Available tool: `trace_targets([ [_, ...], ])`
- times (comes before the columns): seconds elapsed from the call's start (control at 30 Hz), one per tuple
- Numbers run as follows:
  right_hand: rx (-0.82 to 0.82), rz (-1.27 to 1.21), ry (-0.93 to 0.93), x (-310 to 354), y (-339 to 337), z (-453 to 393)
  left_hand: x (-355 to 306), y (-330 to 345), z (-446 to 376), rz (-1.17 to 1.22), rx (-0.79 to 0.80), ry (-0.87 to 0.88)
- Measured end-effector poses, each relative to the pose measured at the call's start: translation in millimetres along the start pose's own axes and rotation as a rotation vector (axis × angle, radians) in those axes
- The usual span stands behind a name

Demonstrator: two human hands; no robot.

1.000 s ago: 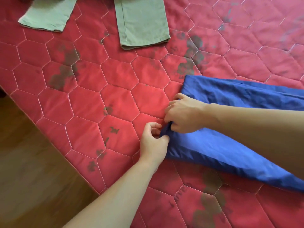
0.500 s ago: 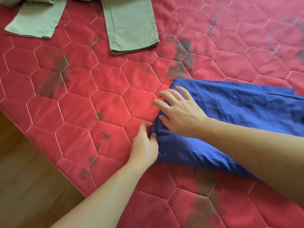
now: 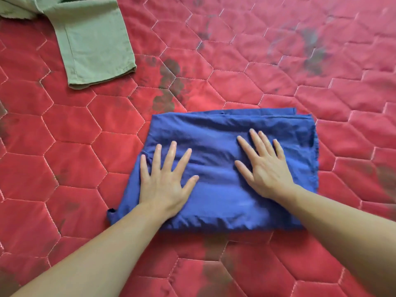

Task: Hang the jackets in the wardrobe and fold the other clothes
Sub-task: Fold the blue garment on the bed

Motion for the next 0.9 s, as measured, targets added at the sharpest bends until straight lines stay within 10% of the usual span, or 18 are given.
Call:
trace_targets([
  [0.43,-0.022,-0.048,-0.195,-0.8,7.3,29.8,18.9,4.5,-25.5,0.002,-0.046,-0.093],
  [0.67,-0.167,-0.195,0.093,22.3,-9.9,53.8,-37.3,-17.1,7.9,0.038,-0.136,0.155],
  [0.9,-0.055,-0.126,-0.010,58.2,34.9,99.0,-3.2,20.4,55.7,0.055,-0.099,0.143],
])
Point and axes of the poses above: each hand's wrist, its own z-axis away from the middle knuckle, its own y-axis out of the palm, x = y × z, the point moved 10 cm from there along -z, towards the middle knuckle, and after that the axes turned 3 degrees about -z, right-handed, at the moved point
